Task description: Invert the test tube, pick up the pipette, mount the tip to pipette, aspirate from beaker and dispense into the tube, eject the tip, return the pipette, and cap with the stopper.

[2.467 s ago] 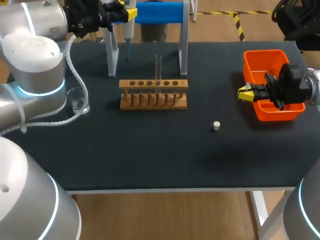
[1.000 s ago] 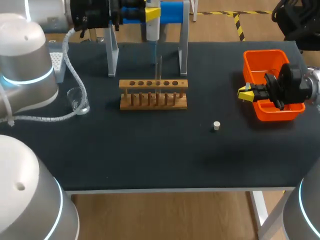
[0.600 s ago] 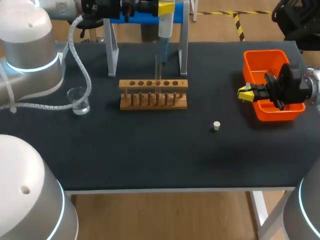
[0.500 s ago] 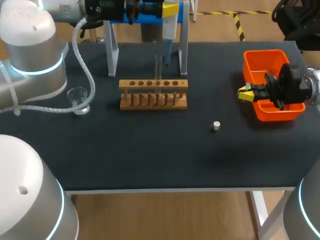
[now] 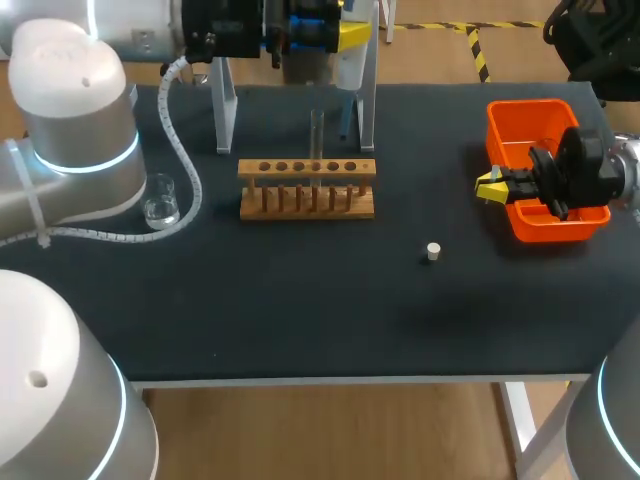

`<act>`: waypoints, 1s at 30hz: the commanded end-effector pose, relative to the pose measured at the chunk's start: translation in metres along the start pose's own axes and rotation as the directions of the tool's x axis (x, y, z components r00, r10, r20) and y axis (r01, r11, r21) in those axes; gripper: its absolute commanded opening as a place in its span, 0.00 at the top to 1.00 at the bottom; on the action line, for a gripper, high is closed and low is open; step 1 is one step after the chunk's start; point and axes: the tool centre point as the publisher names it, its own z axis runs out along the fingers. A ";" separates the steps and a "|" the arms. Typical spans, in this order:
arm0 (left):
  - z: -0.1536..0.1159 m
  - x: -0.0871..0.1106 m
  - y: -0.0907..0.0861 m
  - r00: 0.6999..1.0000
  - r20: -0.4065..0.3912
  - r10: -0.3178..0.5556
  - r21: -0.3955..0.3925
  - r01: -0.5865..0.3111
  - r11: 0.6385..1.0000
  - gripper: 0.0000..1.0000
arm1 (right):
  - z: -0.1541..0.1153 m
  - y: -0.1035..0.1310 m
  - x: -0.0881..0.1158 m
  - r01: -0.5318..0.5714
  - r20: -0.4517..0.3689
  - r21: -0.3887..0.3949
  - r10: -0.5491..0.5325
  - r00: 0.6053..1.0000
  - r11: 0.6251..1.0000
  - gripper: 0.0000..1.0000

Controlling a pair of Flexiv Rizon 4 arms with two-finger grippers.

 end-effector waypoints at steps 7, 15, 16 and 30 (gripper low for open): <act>-0.003 -0.001 0.009 1.000 -0.003 -0.004 0.017 0.004 1.000 1.00 | -0.001 0.001 0.001 0.000 0.001 0.002 0.000 1.000 1.000 1.00; -0.004 0.000 0.011 1.000 -0.007 0.000 0.025 0.000 1.000 1.00 | -0.001 0.001 0.001 0.000 0.001 0.002 0.000 1.000 1.000 1.00; -0.004 0.000 0.010 1.000 -0.009 -0.001 0.025 0.001 1.000 1.00 | -0.001 0.001 0.001 0.000 0.001 0.002 0.000 1.000 1.000 1.00; -0.003 0.002 0.010 1.000 -0.020 -0.009 0.010 0.009 1.000 1.00 | -0.001 0.001 0.001 0.000 0.001 0.002 0.000 1.000 1.000 1.00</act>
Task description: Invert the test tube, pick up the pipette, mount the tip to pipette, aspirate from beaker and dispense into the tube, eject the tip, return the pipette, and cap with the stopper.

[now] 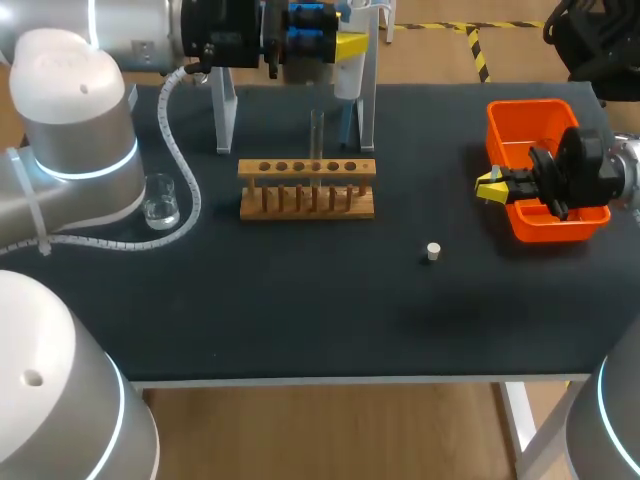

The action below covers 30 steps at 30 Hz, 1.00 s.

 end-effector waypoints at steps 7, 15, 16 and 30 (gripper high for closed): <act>-0.001 -0.001 -0.001 1.000 -0.003 -0.001 -0.003 0.001 1.000 1.00 | -0.001 0.001 0.001 0.000 0.001 0.002 0.000 1.000 1.000 1.00; -0.001 -0.001 -0.001 1.000 -0.003 -0.001 -0.003 0.001 1.000 1.00 | -0.001 0.001 0.001 0.000 0.001 0.002 0.000 1.000 1.000 1.00; -0.001 -0.001 -0.001 1.000 -0.003 -0.001 -0.003 0.001 1.000 1.00 | -0.001 0.001 0.001 0.000 0.001 0.002 0.000 1.000 1.000 1.00; -0.001 -0.001 -0.001 1.000 -0.003 -0.001 -0.003 0.001 1.000 1.00 | 0.035 0.000 -0.006 0.002 0.023 0.033 -0.002 1.000 0.999 1.00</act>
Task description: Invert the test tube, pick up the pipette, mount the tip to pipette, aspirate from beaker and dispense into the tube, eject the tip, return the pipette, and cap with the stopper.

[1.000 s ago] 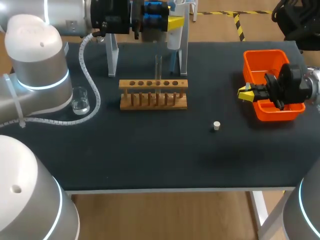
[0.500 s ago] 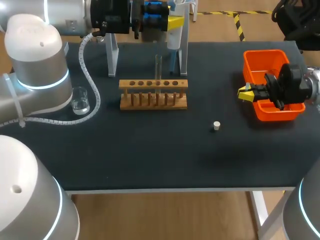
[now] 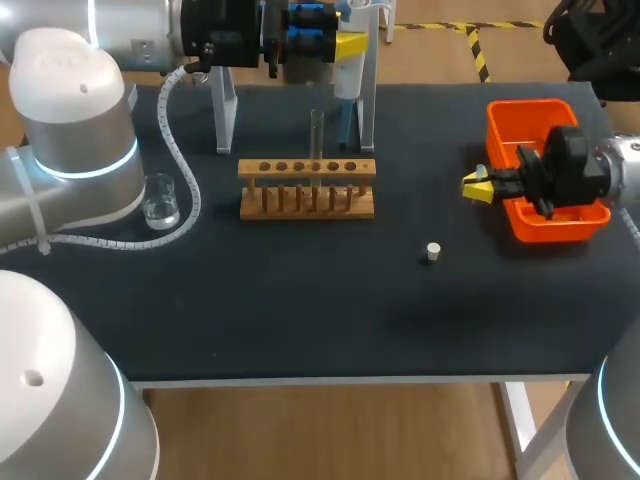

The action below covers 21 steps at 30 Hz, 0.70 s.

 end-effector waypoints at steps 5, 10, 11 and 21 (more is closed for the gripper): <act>-0.001 0.000 -0.001 1.000 -0.002 -0.001 -0.002 0.001 1.000 1.00 | 0.025 0.000 -0.003 0.001 0.015 0.008 -0.001 1.000 1.000 1.00; -0.001 0.000 -0.001 1.000 -0.002 -0.001 -0.002 0.001 1.000 1.00 | 0.040 0.000 -0.003 0.002 0.011 0.011 -0.003 1.000 1.000 1.00; -0.001 0.000 -0.001 1.000 -0.002 -0.001 -0.002 0.001 1.000 1.00 | 0.043 0.000 -0.003 0.003 0.010 0.011 -0.003 1.000 1.000 1.00; -0.001 0.000 -0.001 1.000 -0.002 -0.001 -0.002 0.001 1.000 1.00 | 0.084 0.002 0.004 0.024 -0.016 0.021 -0.024 1.000 0.999 1.00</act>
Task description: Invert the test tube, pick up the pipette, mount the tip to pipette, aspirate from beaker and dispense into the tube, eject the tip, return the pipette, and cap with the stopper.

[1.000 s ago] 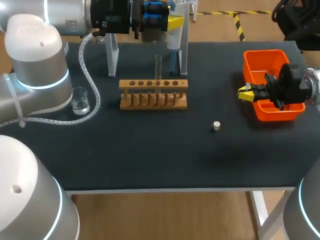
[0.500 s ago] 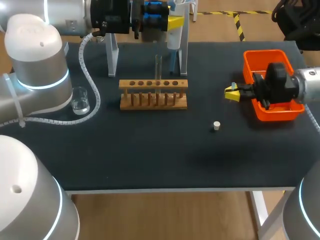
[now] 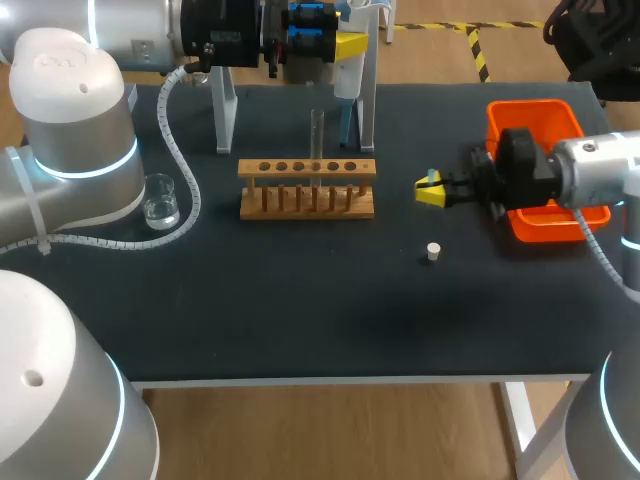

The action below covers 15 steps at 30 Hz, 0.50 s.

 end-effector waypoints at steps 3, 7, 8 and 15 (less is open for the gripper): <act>-0.001 0.000 -0.001 1.000 -0.002 -0.001 -0.002 0.001 1.000 1.00 | 0.024 0.000 0.000 0.001 -0.002 0.001 -0.001 1.000 1.000 1.00; -0.002 0.000 0.000 1.000 0.002 0.004 0.012 -0.004 1.000 1.00 | 0.031 0.000 0.000 0.001 -0.005 -0.004 -0.001 1.000 1.000 1.00; -0.002 0.001 0.000 1.000 0.003 0.003 0.012 -0.003 1.000 1.00 | 0.032 0.000 0.001 0.001 -0.005 -0.005 -0.001 1.000 1.000 1.00; -0.004 0.002 0.000 1.000 0.014 0.013 0.020 -0.013 1.000 1.00 | 0.036 0.002 0.002 0.004 -0.007 -0.010 -0.004 1.000 1.000 1.00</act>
